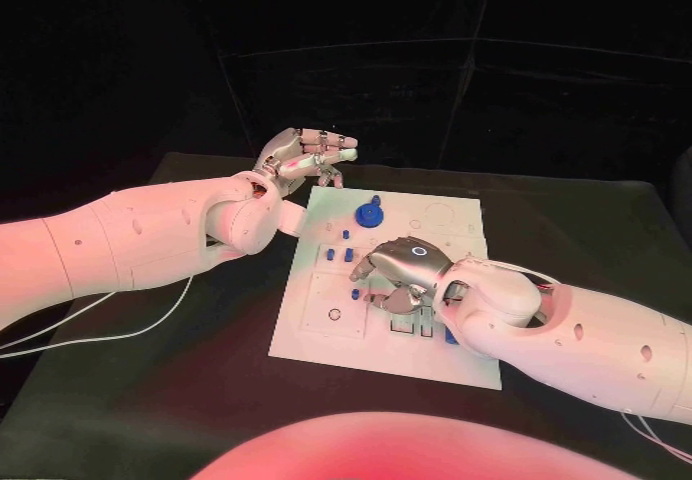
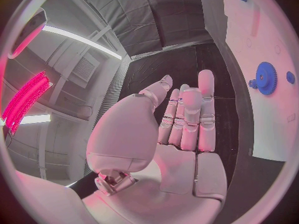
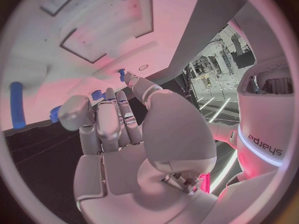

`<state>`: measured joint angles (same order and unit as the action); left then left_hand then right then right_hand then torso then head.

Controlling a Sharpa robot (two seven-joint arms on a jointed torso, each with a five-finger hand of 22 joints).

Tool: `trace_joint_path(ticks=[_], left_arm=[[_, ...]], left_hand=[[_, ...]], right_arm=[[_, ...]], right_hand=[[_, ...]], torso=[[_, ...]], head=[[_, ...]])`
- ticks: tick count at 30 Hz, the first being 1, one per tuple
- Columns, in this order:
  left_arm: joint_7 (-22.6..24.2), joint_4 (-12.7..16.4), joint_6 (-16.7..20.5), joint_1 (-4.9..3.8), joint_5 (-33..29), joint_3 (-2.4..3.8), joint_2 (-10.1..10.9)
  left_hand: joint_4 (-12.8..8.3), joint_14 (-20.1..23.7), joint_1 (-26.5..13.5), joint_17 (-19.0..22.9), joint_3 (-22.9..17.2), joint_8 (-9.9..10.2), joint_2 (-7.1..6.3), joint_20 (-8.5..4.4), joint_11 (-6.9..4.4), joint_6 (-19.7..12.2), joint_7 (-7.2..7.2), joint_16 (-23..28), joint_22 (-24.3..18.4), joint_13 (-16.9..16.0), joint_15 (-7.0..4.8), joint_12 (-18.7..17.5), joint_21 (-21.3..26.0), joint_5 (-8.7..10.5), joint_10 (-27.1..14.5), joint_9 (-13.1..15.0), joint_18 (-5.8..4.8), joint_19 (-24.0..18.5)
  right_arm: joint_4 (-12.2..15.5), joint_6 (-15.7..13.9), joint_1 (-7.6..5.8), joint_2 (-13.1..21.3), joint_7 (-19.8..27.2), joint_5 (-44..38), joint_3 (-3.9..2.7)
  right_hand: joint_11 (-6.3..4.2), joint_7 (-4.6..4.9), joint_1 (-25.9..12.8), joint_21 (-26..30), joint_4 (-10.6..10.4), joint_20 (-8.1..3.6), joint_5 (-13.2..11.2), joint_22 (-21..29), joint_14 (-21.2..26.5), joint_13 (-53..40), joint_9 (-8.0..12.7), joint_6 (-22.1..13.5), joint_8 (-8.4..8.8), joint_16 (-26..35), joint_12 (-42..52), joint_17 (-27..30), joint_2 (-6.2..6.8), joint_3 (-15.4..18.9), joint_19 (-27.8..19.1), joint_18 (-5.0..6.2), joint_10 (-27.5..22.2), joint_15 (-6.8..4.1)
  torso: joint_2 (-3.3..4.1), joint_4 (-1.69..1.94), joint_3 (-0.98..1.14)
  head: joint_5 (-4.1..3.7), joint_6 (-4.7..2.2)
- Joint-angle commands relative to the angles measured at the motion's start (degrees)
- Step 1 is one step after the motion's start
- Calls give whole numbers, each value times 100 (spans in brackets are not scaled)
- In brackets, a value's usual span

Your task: Assemble the parts on the task board

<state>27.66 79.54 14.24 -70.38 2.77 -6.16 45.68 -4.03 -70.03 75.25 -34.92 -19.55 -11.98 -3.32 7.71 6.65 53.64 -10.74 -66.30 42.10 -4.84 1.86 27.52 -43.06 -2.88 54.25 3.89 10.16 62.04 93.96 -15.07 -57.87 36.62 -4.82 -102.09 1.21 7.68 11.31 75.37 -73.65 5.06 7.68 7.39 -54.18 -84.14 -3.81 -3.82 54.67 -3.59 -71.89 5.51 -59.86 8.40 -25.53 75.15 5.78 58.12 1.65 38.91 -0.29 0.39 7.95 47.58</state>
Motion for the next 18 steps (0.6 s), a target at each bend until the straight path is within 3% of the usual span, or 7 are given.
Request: trace_joint_path(ticks=[1,3,8,11,18], left_arm=[[17,7,-69,-10,-16,5,8],[17,10,-69,-10,-16,5,12],[18,19,-73,-10,-16,5,21],[20,23,-80,-10,-16,5,18],[18,19,-88,-10,-16,4,11]], left_hand=[[2,40,-6,4,-20,-13,4,15,10,-35,-15,18,-5,-4,16,38,26,-19,-37,-8,33,-21],[2,40,-6,4,-20,-13,4,15,10,-35,-15,18,-5,-4,16,38,26,-19,-37,-8,33,-21],[2,38,-6,1,-21,-13,5,16,10,-37,-15,16,-6,-4,17,40,28,-19,-41,-8,33,-21],[2,38,-6,1,-21,-13,5,16,10,-37,-15,16,-6,-4,17,40,28,-19,-41,-8,33,-21],[2,38,-6,1,-21,-13,5,16,10,-37,-15,16,-6,-4,17,40,28,-19,-41,-8,33,-21]], right_arm=[[189,-345,-27,225,-9,257,-10],[269,-319,-64,362,-68,330,-18],[339,30,-371,827,-438,529,-79],[306,148,-486,992,-574,522,-90],[209,352,-581,1167,-702,410,-98]], right_hand=[[-48,-29,-2,23,-6,-13,29,-6,-30,-9,-12,40,-34,36,63,27,-61,41,-11,82,36,11],[-56,-37,4,18,-9,-19,38,-17,-25,-10,-16,63,-40,47,95,48,-76,57,-1,79,61,4],[-90,-89,-88,31,-76,-46,12,-2,-20,4,-10,68,-22,63,174,85,-31,252,13,80,44,-23],[-108,-117,-134,56,-121,-58,17,33,-25,8,-5,28,-12,56,193,86,19,432,4,84,-37,-35],[-157,-199,-7,98,-126,-80,-24,86,-22,3,-7,-28,-16,80,272,139,20,753,2,87,-154,-76]], torso=[[-5,-10,-4],[-3,-13,-5],[-3,-18,-11],[-4,-18,-11],[2,-5,-6]], head=[[-48,-34],[-83,-60],[-214,-129],[-249,-151],[-291,-179]])
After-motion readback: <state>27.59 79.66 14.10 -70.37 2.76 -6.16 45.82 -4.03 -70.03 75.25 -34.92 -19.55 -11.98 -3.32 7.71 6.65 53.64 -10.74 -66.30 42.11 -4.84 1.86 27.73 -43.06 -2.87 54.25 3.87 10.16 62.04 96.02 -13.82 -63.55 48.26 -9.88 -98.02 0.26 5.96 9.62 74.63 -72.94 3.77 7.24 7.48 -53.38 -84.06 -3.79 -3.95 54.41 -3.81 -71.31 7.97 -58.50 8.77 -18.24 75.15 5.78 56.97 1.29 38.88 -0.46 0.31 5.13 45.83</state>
